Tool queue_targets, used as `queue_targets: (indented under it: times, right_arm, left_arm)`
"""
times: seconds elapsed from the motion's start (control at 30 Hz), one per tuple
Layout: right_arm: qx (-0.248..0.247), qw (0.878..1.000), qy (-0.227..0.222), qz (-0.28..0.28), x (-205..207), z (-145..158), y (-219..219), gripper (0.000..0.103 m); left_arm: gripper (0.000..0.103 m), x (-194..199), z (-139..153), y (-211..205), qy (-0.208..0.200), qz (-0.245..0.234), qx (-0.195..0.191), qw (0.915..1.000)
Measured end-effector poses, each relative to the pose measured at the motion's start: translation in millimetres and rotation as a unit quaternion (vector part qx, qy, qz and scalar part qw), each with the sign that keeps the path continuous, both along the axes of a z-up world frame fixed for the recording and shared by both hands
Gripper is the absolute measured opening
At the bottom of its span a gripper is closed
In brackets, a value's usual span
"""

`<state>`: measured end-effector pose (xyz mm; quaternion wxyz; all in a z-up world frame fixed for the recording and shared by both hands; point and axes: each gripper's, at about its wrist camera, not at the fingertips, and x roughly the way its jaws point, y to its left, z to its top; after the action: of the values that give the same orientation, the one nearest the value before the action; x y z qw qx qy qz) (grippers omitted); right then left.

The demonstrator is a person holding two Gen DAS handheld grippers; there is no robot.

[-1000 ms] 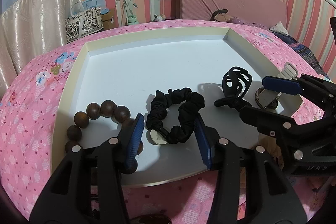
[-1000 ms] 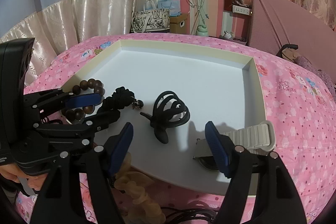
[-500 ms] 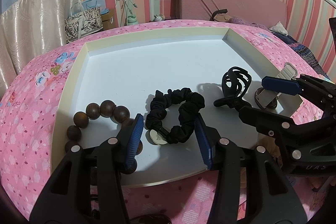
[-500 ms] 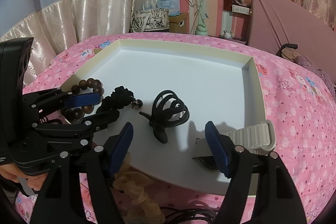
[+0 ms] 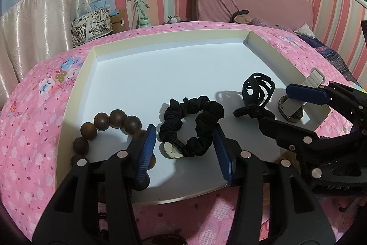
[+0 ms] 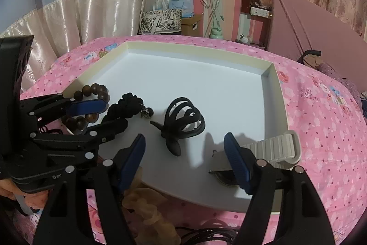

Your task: Organize jewelry

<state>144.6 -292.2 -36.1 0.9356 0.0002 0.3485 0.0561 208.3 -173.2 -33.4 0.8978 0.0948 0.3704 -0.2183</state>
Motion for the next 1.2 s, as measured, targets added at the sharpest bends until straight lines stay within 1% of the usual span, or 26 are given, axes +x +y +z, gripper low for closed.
queue_targets:
  times: [0.2,0.67,1.2]
  right_arm:
    - [0.002,1.000,-0.001,0.000,-0.2,-0.1,0.5,0.071]
    - [0.001,1.000,0.003,-0.004,1.1,-0.6,1.1,0.072]
    - [0.002,1.000,0.004,-0.004,0.1,-0.3,0.3,0.072]
  left_arm:
    - [0.051,-5.5,2.6,-0.8,-0.007,0.001,0.007,0.9999]
    - [0.052,-4.3,1.7,-0.5,-0.002,-0.002,0.003,1.0000]
    - [0.056,-3.1,1.3,0.9,0.001,-0.003,-0.001,1.0000]
